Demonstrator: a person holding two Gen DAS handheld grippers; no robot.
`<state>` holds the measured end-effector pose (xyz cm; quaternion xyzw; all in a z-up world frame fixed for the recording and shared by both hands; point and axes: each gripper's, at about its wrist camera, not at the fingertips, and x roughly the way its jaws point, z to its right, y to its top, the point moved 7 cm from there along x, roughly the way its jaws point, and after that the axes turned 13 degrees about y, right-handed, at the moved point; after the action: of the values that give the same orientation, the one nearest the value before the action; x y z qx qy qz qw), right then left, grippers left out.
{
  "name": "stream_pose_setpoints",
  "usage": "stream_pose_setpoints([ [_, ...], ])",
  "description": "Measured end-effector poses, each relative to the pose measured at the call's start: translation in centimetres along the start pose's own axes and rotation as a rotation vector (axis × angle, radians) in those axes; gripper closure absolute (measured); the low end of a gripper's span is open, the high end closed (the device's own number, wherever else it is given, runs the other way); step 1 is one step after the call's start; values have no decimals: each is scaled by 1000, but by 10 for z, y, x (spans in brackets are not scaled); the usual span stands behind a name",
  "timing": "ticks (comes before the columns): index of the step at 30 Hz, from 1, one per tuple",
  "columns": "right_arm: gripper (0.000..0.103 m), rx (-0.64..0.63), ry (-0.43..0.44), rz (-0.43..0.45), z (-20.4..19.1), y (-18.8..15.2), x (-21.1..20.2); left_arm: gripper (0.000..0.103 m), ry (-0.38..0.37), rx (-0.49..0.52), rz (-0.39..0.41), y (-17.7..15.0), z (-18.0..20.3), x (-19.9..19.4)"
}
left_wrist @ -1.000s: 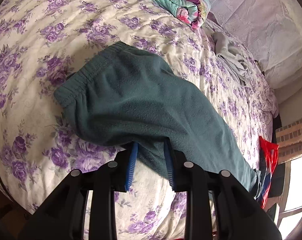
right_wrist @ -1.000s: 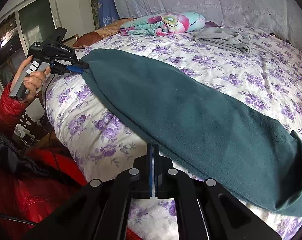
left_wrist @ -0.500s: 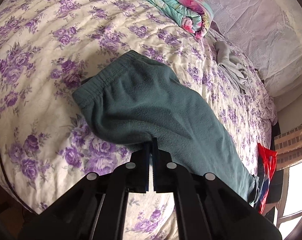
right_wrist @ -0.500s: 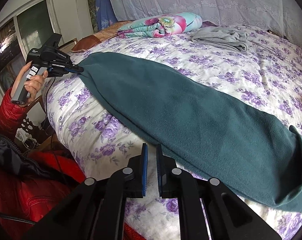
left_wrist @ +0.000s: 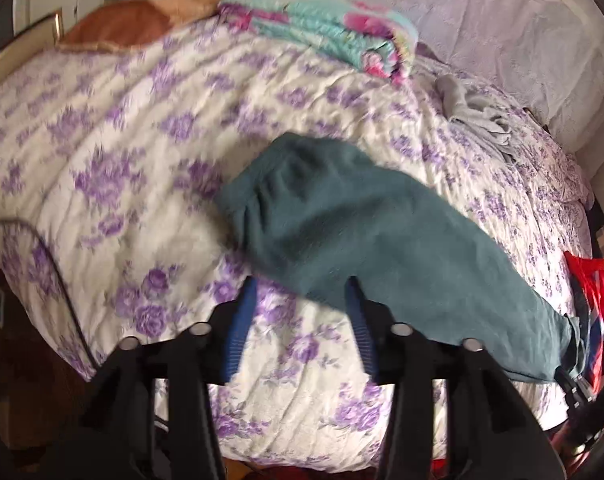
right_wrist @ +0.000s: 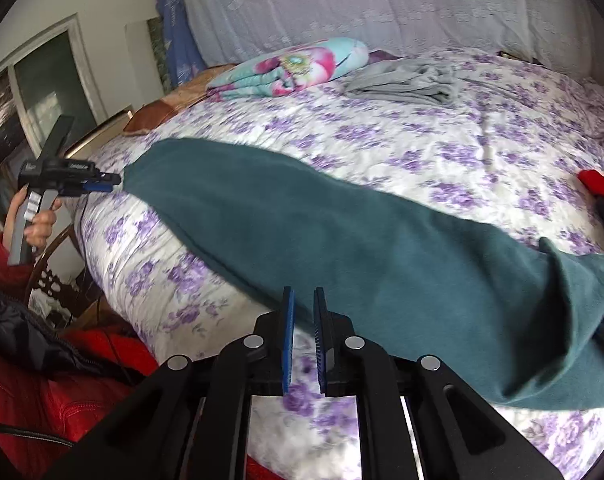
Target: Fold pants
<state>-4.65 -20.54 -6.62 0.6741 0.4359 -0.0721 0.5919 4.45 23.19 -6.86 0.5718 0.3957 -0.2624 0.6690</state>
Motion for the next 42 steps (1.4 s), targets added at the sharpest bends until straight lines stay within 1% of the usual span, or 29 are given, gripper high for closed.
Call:
stream_pose_setpoints([
  [1,93,33,-50,37,14,5,-11,44,-2,45,40,3,15,-7],
  [3,87,80,-176,74,42,11,-27,43,-25,146,107,6,53,-16],
  [5,67,113,-276,87,65,11,-36,38,-33,234,140,5,91,-15],
  [6,64,126,-317,92,74,12,-38,36,-42,271,152,4,108,-12],
  [8,63,117,-387,101,87,13,-39,28,-47,330,165,0,137,-3],
  [10,63,103,-437,71,99,12,-31,25,-24,365,162,-6,153,13],
  [12,64,104,-487,34,111,7,-23,25,9,375,139,-13,157,33],
  [13,65,93,-529,15,117,4,-22,25,19,372,120,-16,156,45],
  [14,70,80,-585,4,122,-1,-28,25,22,367,106,-18,153,54],
  [15,74,85,-638,4,131,-8,-40,25,19,367,113,-21,149,60],
  [16,78,125,-673,14,140,-18,-58,24,13,378,139,-23,148,59],
  [18,80,279,-668,52,163,-42,-99,22,14,415,185,-29,148,56],
  [19,78,352,-680,68,173,-55,-119,18,14,430,199,-31,149,55],
  [21,76,391,-736,97,176,-71,-150,17,22,445,211,-33,150,56],
  [22,75,395,-726,121,173,-73,-157,15,23,445,210,-32,151,56],
  [25,74,393,-627,204,158,-62,-159,10,11,429,199,-31,153,58],
  [27,71,373,-563,216,152,-51,-147,10,14,428,203,-31,153,57],
  [28,69,385,-518,213,150,-48,-139,10,13,427,207,-32,153,57],
  [29,69,416,-467,217,149,-47,-132,10,9,424,210,-33,152,56],
  [31,69,506,-361,224,149,-55,-123,10,3,422,213,-33,150,55],
  [32,68,541,-331,226,147,-60,-122,10,0,423,214,-34,150,55],
  [33,67,579,-312,226,147,-67,-122,10,-1,424,215,-34,150,54],
  [37,58,684,-272,236,151,-86,-119,9,-1,425,214,-34,150,54],
  [39,57,732,-255,271,161,-88,-114,8,-1,426,215,-34,150,54],
  [42,57,772,-241,360,182,-79,-107,8,-3,424,216,-34,150,54],
])
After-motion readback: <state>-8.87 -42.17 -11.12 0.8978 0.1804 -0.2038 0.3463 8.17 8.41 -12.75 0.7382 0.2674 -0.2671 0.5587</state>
